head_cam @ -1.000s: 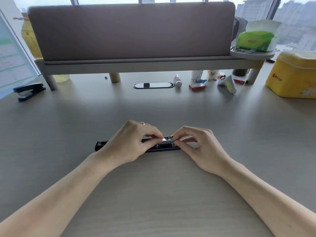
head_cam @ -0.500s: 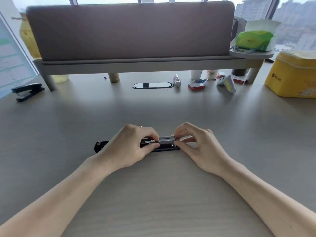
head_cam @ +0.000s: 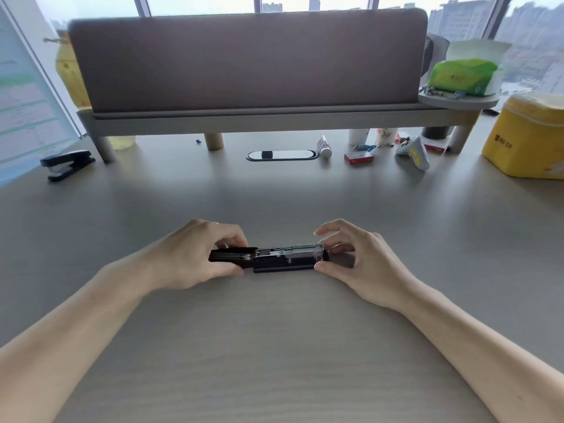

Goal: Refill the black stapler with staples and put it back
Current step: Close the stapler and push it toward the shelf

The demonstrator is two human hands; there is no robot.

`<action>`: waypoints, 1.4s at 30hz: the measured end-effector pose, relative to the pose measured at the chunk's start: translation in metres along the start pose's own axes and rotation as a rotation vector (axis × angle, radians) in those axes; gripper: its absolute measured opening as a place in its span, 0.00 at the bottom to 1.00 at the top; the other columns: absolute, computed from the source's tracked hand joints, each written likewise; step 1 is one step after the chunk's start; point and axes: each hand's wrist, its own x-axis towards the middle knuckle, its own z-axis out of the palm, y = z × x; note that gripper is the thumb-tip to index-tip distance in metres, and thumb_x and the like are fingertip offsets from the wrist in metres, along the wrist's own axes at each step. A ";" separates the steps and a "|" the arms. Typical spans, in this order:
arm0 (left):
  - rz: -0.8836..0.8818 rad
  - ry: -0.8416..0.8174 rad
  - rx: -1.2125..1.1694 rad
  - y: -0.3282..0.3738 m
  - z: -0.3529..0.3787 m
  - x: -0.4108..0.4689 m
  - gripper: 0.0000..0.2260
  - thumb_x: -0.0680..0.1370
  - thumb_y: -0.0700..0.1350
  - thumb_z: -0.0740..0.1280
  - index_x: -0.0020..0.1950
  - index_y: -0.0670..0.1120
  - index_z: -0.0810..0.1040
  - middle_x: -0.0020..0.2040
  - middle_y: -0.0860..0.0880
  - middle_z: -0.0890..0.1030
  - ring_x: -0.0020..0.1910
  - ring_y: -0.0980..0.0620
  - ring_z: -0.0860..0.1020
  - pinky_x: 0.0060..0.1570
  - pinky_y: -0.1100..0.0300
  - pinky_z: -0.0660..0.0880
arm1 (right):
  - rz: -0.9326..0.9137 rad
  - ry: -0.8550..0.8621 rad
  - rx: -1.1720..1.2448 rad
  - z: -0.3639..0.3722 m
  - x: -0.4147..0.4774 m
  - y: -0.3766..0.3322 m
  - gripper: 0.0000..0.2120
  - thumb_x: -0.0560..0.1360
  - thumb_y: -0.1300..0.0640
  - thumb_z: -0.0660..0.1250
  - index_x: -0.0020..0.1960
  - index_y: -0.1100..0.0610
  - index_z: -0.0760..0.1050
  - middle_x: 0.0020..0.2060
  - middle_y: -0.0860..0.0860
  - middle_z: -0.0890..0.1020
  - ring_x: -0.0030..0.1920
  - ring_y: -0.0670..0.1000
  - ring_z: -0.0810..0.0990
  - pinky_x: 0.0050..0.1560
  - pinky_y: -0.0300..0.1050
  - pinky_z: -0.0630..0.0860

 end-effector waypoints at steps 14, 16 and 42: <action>0.057 0.129 -0.012 0.062 -0.045 0.032 0.23 0.62 0.50 0.86 0.52 0.54 0.79 0.41 0.53 0.87 0.37 0.61 0.83 0.38 0.69 0.77 | 0.021 -0.005 -0.001 0.002 0.000 0.000 0.24 0.71 0.51 0.82 0.63 0.42 0.76 0.50 0.40 0.89 0.51 0.38 0.85 0.58 0.33 0.78; 0.073 0.137 -0.077 0.071 -0.030 0.038 0.20 0.63 0.49 0.86 0.49 0.52 0.80 0.40 0.53 0.88 0.35 0.59 0.84 0.40 0.63 0.80 | 0.019 -0.004 0.005 0.003 0.001 -0.001 0.26 0.71 0.51 0.82 0.64 0.42 0.76 0.50 0.40 0.89 0.51 0.39 0.86 0.58 0.33 0.78; -0.171 0.062 -0.062 0.085 0.054 0.072 0.32 0.85 0.63 0.48 0.26 0.47 0.62 0.25 0.48 0.69 0.28 0.48 0.70 0.41 0.52 0.67 | 0.017 -0.019 0.115 0.002 0.001 0.000 0.34 0.72 0.57 0.81 0.73 0.47 0.71 0.49 0.45 0.89 0.49 0.44 0.87 0.57 0.36 0.81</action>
